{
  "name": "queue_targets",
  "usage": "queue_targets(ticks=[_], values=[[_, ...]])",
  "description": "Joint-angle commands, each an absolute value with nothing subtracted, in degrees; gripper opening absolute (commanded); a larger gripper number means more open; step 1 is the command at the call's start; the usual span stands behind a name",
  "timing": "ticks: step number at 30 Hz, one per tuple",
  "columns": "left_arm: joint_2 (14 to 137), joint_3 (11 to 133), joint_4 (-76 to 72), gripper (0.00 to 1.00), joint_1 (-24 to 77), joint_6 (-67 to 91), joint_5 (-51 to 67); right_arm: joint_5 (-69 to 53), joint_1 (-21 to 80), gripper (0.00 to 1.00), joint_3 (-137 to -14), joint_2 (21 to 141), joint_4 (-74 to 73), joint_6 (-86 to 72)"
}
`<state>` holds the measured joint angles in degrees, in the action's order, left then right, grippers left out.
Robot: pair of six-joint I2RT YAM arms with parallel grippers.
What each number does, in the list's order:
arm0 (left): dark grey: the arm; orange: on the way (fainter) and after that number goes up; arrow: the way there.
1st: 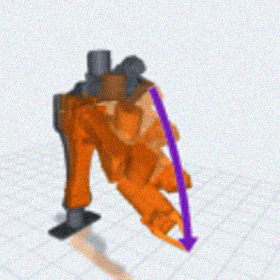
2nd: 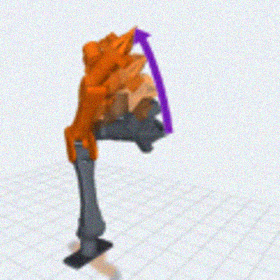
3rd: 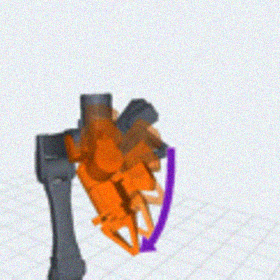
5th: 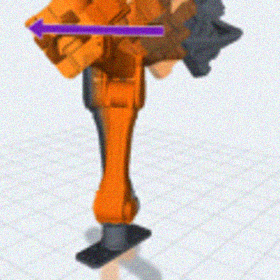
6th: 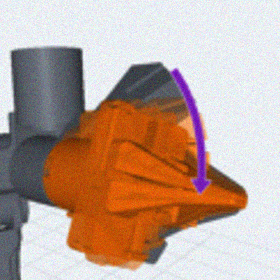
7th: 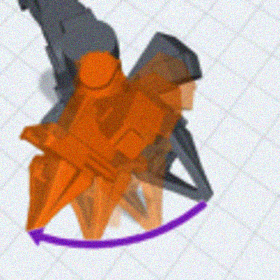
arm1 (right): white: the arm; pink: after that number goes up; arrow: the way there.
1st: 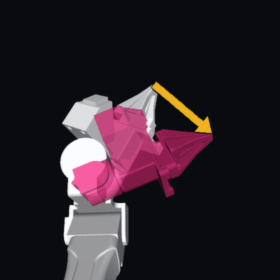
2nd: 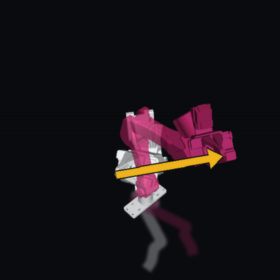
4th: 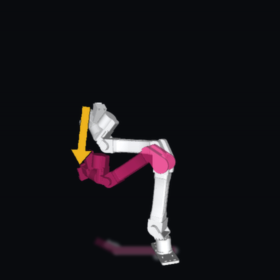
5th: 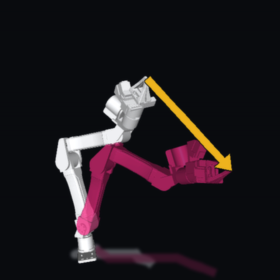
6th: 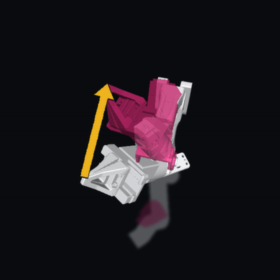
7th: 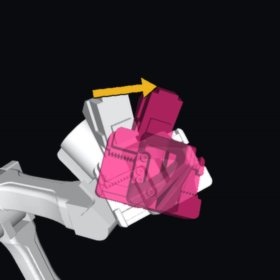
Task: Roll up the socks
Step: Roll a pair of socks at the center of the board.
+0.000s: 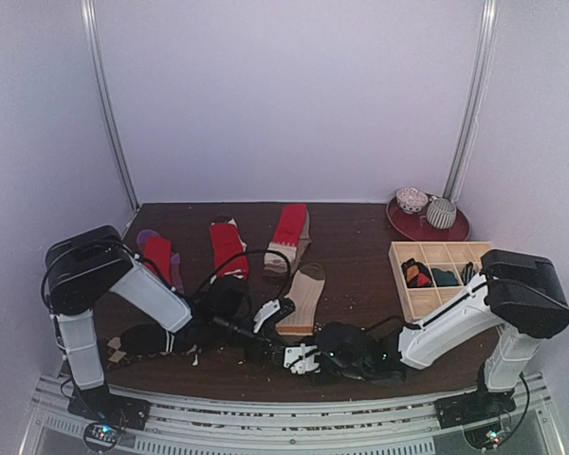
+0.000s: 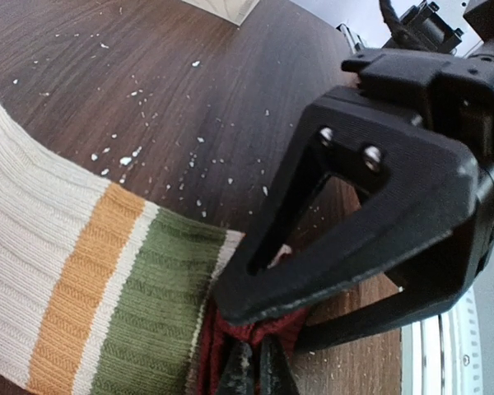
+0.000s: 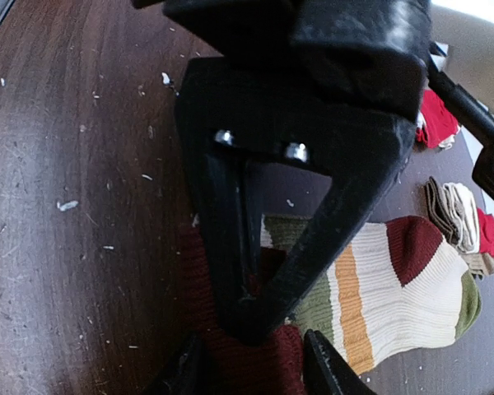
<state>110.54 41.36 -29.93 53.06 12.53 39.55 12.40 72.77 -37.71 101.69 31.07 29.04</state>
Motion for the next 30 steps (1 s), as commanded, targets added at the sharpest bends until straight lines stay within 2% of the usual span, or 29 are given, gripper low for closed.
queue_targets(ticks=[1, 7, 8, 9, 14, 19, 23, 30], values=[[111.06, 37.62, -18.19, 0.00, 53.20, 11.36, 39.70, 12.75, 70.24, 0.39, -38.34, 103.21, 24.79, 24.53], [106.46, 36.32, -18.72, 0.00, 53.17, 9.96, 38.10, 8.05, 68.59, 0.17, -36.38, 102.99, 19.88, 18.20], [105.31, 36.30, -18.65, 0.02, 53.20, 9.36, 37.57, 7.04, 68.46, 0.16, -35.99, 102.63, 19.43, 16.94], [103.90, 36.34, -18.57, 0.08, 53.18, 8.84, 36.71, 3.93, 67.97, 0.15, -35.68, 102.26, 18.91, 15.44], [95.12, 35.76, -20.29, 0.23, 53.24, 4.65, 32.68, -18.50, 63.35, 0.12, -37.46, 101.71, 15.35, 4.04], [87.38, 33.50, -23.25, 0.28, 55.57, -2.51, 28.78, -35.53, 60.61, 0.12, -39.01, 104.38, 17.41, -14.50], [87.65, 33.40, -24.01, 0.29, 57.32, -5.73, 28.65, -41.10, 59.38, 0.11, -39.93, 107.15, 20.39, -25.20], [94.42, 33.89, -25.88, 0.30, 58.80, -6.86, 29.05, -46.50, 56.78, 0.10, -42.44, 109.48, 22.84, -31.95]])
